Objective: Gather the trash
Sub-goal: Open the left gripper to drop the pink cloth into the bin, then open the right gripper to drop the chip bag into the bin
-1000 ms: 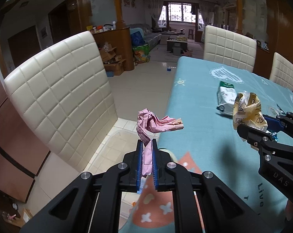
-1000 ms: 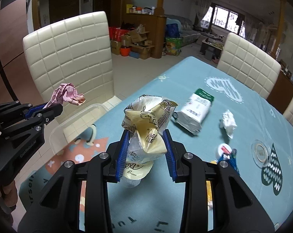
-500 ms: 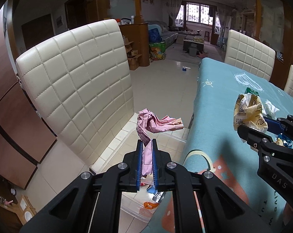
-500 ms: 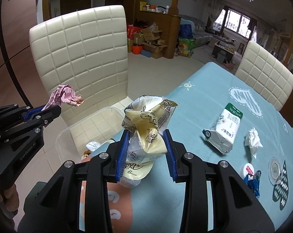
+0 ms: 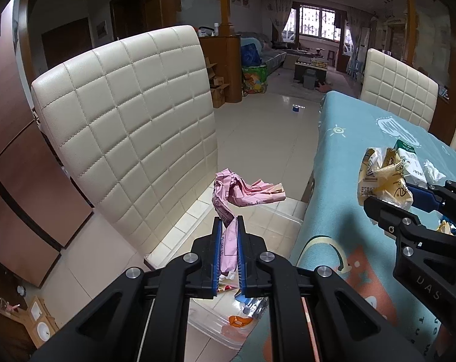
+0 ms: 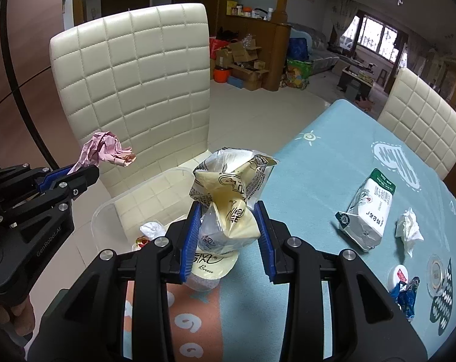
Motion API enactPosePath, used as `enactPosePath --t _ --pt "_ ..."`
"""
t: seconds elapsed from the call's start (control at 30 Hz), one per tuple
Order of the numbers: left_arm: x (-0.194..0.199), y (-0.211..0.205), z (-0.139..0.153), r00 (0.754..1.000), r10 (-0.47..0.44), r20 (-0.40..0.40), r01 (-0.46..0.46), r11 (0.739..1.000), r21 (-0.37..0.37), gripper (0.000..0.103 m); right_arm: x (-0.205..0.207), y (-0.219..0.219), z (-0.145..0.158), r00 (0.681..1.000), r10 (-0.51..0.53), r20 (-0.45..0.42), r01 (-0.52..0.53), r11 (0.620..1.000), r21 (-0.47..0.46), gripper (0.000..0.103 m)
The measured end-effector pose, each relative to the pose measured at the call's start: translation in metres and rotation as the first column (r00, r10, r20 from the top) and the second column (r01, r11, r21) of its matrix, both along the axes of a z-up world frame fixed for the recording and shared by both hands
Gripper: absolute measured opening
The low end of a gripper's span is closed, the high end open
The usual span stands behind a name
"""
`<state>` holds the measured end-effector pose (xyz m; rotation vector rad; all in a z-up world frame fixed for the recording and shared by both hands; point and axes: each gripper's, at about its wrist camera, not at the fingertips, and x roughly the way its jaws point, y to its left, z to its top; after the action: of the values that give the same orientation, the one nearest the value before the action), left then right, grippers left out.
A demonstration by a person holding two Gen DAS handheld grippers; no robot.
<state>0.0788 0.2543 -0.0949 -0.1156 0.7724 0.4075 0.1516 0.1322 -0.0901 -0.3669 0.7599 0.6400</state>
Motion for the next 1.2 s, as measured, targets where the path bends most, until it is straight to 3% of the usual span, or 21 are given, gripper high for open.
enactPosePath --t 0.27,0.33,0.37,0.4,0.47,0.53,0.87,1.2 --pt "-0.001 0.005 -0.001 1.000 -0.001 -0.009 0.001 1.000 -0.002 0.010 -0.005 0.003 -0.002 1.000 0.012 0.019 -0.012 1.000 -0.009 0.038" --pt "-0.001 0.009 -0.004 1.000 0.004 -0.023 -0.005 0.999 -0.032 0.013 -0.005 0.003 -0.003 1.000 0.011 0.014 -0.011 1.000 -0.006 0.038" --pt "0.000 0.012 -0.006 1.000 0.005 -0.030 -0.007 0.998 -0.055 0.025 -0.005 0.003 -0.003 1.000 0.011 0.011 -0.011 1.000 -0.005 0.038" --pt "0.000 0.014 -0.007 0.999 0.014 -0.038 -0.017 0.997 -0.075 0.056 -0.005 0.002 -0.004 1.000 0.013 0.007 -0.013 1.000 -0.004 0.038" --pt "-0.005 0.020 -0.008 0.999 0.037 -0.011 -0.038 0.994 -0.103 0.082 -0.004 0.002 -0.006 1.000 0.013 0.003 -0.013 1.000 -0.005 0.038" --pt "-0.010 0.019 -0.005 0.999 0.039 0.015 -0.037 0.995 -0.091 0.082 -0.004 0.001 -0.008 1.000 0.012 0.001 -0.012 1.000 -0.010 0.038" --pt "-0.018 0.013 -0.006 0.999 0.040 -0.006 -0.040 0.999 -0.011 0.082 -0.004 0.008 -0.012 0.999 0.031 -0.015 -0.031 0.999 -0.016 0.038" --pt "-0.028 0.023 -0.008 0.998 0.060 -0.012 -0.060 0.998 0.007 0.082 -0.015 0.021 -0.014 0.997 0.083 -0.010 -0.083 0.996 -0.036 0.038"
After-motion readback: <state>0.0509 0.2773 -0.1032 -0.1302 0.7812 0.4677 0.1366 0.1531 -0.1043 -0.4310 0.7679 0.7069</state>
